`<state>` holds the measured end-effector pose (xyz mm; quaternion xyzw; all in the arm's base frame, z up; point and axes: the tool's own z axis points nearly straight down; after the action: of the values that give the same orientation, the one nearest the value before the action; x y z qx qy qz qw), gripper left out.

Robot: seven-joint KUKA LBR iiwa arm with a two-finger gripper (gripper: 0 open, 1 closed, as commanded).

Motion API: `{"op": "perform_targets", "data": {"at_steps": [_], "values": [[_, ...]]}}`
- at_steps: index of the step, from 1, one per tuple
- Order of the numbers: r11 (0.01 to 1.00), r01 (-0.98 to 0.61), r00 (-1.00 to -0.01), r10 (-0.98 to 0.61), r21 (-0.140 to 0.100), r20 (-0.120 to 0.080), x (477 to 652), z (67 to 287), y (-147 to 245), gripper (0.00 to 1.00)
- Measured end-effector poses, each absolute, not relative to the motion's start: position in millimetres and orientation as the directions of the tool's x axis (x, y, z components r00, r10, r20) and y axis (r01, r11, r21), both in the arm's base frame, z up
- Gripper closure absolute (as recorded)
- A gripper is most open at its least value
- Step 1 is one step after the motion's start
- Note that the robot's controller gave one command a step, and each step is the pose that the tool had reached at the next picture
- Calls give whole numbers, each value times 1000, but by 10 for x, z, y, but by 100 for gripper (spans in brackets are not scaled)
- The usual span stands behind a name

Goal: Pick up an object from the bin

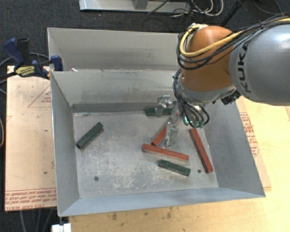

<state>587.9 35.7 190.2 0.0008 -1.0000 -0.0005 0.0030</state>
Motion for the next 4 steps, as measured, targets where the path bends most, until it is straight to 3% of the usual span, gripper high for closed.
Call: {"op": "perform_targets", "data": {"at_steps": [1,2,3,4], "values": [[999,-34,-999,-34,2,2,5953,683,-280,0],[999,-37,-999,-37,1,-6,5994,778,-269,100],[999,-37,-999,-37,1,-9,5978,724,-270,0],[999,-36,-999,-36,1,-6,5977,736,-273,100]]}}
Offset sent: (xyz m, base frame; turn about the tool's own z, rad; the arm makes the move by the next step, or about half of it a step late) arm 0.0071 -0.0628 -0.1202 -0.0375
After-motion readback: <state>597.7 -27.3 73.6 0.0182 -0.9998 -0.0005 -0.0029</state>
